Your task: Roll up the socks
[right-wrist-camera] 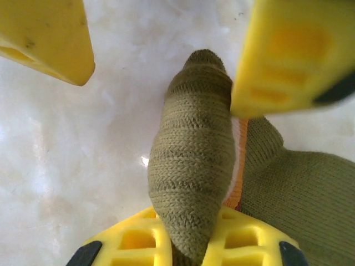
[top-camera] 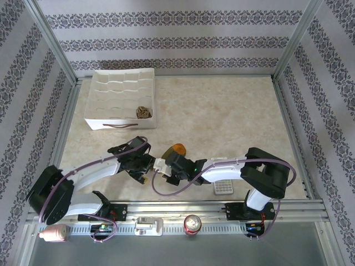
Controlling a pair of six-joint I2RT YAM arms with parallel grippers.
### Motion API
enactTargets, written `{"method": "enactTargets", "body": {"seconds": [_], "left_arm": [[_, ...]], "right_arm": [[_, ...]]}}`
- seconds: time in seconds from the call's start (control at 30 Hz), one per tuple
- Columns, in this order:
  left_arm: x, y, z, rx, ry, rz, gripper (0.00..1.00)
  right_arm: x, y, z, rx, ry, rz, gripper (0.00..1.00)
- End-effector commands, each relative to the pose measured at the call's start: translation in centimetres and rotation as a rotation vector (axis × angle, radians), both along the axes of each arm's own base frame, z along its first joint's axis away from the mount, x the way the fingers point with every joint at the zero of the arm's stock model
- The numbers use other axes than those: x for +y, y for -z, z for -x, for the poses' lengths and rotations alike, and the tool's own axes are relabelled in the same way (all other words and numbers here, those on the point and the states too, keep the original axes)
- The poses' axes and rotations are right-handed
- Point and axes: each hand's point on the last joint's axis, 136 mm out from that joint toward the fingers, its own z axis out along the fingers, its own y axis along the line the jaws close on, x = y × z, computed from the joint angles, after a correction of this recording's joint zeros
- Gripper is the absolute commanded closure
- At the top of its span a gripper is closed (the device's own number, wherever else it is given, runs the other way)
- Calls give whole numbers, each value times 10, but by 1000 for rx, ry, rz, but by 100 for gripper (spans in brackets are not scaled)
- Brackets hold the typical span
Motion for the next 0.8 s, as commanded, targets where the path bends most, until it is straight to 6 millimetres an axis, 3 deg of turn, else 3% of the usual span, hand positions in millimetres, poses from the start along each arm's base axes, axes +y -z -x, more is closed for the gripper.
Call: {"method": "enactTargets", "body": {"seconds": [0.0,0.37,0.53,0.7,0.77], "left_arm": [[6,-5,-12,-99,-33,18,27],[-19,-18,-35,-253,49,124,31],[-27,-2,-33,-211,92,129,39],[-24,23,-27,-144,101,80,55],[-19,34,-20,-95,99,52,71]], "right_arm": [[-51,59,41,335,73,143,100],[-72,85,40,538,245,139,100],[-77,91,39,588,286,140,100],[-80,94,34,565,293,164,100],[-80,94,30,537,277,181,100]]}}
